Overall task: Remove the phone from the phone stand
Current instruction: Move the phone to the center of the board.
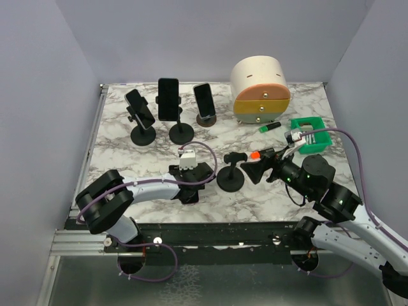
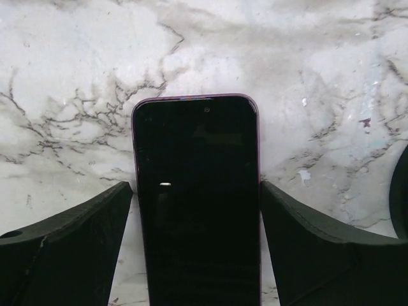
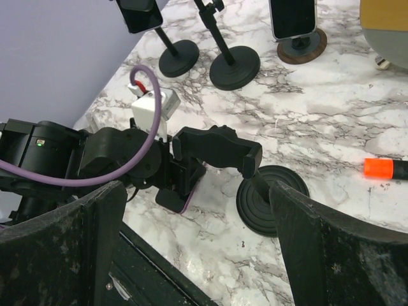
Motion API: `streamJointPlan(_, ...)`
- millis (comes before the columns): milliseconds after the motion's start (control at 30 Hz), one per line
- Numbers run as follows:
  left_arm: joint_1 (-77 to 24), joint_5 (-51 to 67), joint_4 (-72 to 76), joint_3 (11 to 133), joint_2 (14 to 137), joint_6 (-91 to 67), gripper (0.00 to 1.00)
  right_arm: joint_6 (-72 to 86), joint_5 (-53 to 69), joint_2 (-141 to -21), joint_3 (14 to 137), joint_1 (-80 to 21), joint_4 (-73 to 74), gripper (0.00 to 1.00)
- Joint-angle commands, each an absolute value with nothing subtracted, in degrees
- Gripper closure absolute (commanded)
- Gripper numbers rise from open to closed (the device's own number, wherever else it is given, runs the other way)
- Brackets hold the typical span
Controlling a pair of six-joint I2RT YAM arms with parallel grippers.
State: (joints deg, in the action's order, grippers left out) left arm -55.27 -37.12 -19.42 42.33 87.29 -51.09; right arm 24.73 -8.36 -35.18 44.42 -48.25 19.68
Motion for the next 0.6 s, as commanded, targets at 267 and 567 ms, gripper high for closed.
streamJointPlan(267, -55.37, -40.42, -26.61, 36.88, 82.22, -50.98, 0.21, 23.47, -9.32, -35.83, 45.42, -48.25, 19.57, 0.01)
streamJointPlan(567, -55.37, -41.6, -27.83, 36.18, 76.17, -48.94, 0.2, 23.55, -9.24, -35.73, 45.09, -48.31, 19.46, 0.01)
